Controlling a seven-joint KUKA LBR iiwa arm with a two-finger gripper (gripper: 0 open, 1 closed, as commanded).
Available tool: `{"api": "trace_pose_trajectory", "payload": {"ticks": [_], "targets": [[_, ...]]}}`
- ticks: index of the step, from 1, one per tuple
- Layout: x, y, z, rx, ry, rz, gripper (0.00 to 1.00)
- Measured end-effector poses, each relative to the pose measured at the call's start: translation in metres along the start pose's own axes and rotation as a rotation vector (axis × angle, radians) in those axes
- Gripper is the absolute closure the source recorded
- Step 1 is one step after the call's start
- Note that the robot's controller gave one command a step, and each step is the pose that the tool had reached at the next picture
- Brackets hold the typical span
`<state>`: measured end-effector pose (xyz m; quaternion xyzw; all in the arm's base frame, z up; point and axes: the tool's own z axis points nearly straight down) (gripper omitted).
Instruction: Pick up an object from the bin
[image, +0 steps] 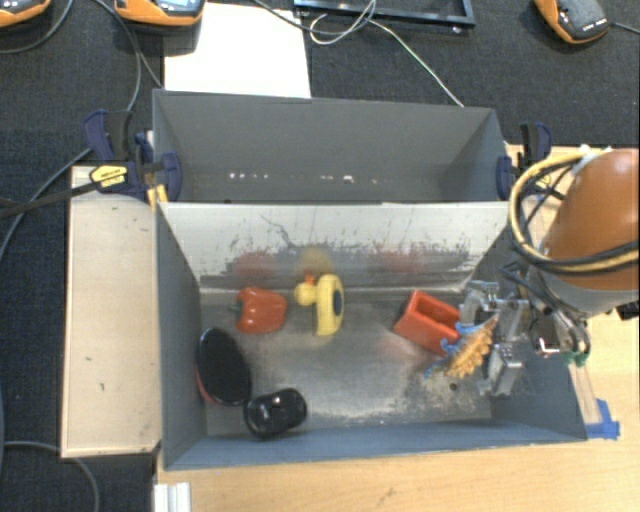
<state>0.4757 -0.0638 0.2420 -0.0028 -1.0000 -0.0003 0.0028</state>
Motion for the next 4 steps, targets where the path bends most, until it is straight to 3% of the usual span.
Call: {"api": "trace_pose_trajectory", "payload": {"ticks": [1, 2, 3, 4], "targets": [[-0.001, 0.000, -0.004, 0.001, -0.008, -0.004, 0.00], [-0.012, -0.019, 0.073, 0.000, 0.002, -0.101, 0.00], [-0.016, -0.011, 0.081, 0.000, -0.008, 0.183, 0.00], [-0.042, -0.006, 0.144, 0.004, -0.021, 0.186, 0.00]]}}
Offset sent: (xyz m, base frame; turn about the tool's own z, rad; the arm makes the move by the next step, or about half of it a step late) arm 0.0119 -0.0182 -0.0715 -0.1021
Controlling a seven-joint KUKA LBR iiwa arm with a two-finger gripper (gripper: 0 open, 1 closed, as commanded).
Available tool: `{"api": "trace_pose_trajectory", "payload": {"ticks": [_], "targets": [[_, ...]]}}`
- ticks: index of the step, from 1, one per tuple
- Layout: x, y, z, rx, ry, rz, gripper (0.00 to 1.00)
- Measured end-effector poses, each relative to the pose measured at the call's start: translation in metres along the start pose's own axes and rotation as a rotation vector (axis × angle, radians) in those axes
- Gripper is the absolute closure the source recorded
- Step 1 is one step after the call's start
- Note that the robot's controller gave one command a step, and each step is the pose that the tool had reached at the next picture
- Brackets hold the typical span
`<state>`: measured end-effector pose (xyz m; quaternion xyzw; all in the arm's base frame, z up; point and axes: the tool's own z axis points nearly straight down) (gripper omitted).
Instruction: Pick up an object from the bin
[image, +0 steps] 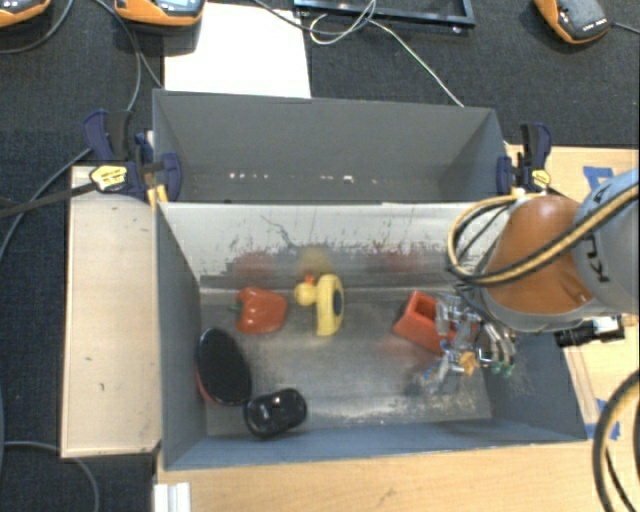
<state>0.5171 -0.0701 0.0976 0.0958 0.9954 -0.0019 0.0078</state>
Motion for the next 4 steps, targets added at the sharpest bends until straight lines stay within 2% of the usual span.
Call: {"api": "trace_pose_trajectory", "payload": {"ticks": [1, 2, 3, 4], "targets": [[-0.010, -0.010, 0.002, 0.002, -0.017, -0.340, 0.00], [-0.034, -0.009, 0.008, -0.004, -0.047, 0.037, 1.00], [-0.034, -0.009, 0.008, -0.004, -0.047, 0.035, 1.00], [-0.019, -0.028, -0.082, -0.002, -0.025, 0.027, 1.00]]}}
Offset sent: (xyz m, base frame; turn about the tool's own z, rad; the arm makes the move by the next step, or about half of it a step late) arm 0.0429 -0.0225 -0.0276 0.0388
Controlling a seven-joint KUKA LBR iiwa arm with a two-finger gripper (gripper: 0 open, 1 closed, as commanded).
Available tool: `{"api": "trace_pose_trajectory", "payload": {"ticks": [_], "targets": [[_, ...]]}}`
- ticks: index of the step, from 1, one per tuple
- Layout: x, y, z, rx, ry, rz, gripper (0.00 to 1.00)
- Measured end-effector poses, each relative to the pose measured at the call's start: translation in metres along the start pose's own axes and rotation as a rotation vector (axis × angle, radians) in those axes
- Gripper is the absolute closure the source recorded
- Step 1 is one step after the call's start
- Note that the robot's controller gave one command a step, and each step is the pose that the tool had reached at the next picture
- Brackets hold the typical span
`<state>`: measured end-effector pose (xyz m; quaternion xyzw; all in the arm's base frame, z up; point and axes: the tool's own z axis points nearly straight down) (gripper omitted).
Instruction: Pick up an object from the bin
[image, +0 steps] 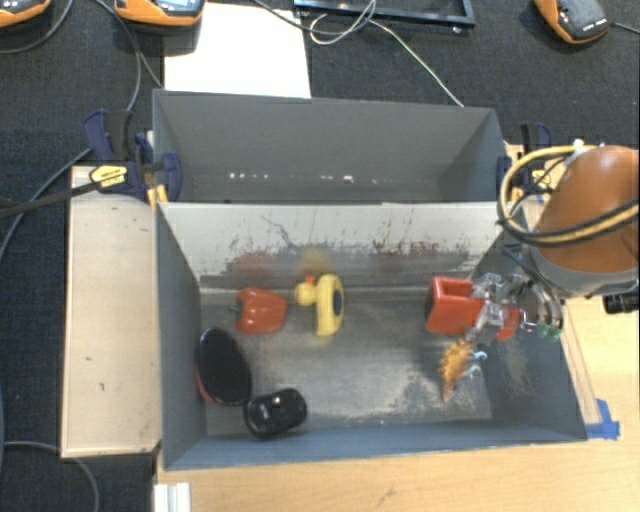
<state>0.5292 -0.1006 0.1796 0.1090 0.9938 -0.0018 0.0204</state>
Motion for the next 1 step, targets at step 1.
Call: {"api": "trace_pose_trajectory", "payload": {"ticks": [1], "targets": [[-0.0120, -0.0019, 0.0613, 0.001, -0.035, -0.004, 1.00]]}}
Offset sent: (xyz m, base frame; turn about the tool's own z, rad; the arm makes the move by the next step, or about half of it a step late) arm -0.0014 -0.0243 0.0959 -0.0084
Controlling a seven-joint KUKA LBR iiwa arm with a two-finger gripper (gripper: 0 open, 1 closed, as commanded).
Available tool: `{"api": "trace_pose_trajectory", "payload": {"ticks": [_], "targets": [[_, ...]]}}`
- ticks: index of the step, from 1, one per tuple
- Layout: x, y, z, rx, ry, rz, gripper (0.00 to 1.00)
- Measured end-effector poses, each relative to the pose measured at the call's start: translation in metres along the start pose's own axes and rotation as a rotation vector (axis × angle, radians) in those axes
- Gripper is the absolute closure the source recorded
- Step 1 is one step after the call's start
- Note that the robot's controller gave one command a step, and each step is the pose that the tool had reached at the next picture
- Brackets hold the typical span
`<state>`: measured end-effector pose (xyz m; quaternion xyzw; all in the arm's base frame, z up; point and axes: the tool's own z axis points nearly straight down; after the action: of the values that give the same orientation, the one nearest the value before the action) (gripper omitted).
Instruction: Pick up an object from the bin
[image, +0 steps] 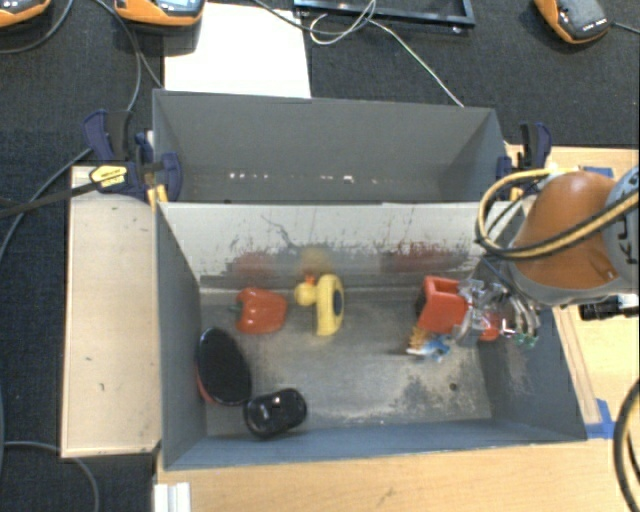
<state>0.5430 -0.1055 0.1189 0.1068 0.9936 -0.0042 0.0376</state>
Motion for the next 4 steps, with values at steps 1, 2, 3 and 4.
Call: {"api": "trace_pose_trajectory", "payload": {"ticks": [1, 2, 3, 4], "targets": [[0.001, 0.000, -0.008, -0.001, 0.003, -0.006, 1.00], [0.000, 0.000, -0.007, 0.000, 0.000, -0.006, 1.00], [0.005, 0.034, 0.008, -0.001, -0.063, -0.046, 1.00], [0.008, 0.032, -0.060, 0.000, 0.010, -0.048, 1.00]]}}
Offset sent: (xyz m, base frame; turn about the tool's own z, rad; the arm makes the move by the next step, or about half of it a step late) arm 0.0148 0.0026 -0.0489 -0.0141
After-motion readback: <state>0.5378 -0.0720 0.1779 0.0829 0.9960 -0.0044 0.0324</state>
